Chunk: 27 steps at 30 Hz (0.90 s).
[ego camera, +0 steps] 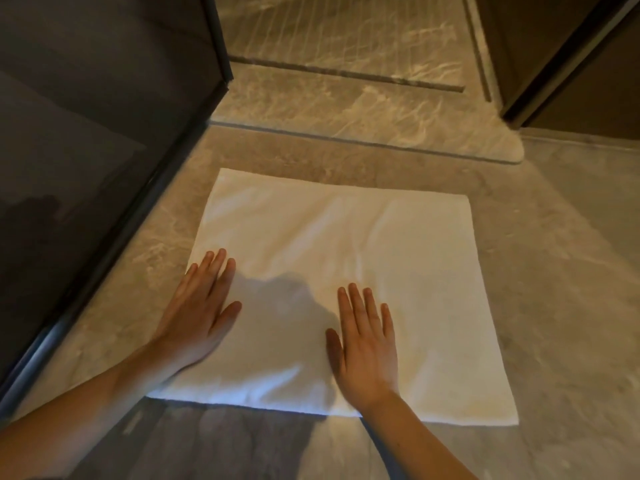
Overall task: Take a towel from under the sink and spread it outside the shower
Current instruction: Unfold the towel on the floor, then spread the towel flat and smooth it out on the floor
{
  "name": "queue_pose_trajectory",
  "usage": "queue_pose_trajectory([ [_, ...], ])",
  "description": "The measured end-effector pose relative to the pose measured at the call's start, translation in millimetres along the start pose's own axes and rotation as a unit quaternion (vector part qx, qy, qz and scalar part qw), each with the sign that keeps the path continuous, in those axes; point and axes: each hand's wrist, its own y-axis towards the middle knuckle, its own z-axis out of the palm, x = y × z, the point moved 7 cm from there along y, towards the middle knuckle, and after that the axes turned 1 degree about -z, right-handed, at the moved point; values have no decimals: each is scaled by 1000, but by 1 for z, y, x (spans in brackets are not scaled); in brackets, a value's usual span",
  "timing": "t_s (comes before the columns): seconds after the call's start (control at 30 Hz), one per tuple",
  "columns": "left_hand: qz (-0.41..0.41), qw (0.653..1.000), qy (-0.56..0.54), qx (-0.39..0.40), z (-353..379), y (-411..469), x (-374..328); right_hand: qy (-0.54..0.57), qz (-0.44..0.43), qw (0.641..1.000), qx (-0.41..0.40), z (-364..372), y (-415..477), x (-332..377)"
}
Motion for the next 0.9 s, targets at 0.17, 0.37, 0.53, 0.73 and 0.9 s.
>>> queue_pose_trajectory([
  [0.17,-9,1000,5,10,3,-1,3,19,-2,1000,0,-2,0,0],
  [0.37,-9,1000,17,12,-7,-2,-4,24,0,999,24,-4,0,0],
  [0.53,107,994,23,20,-11,3,-29,4,82,997,-16,-13,-3,-18],
  [0.73,128,991,20,37,-6,5,-27,-14,131,991,-8,-4,-2,-32],
  [0.9,87,996,6,29,-4,-5,-35,-13,94,995,2,-6,10,-43],
])
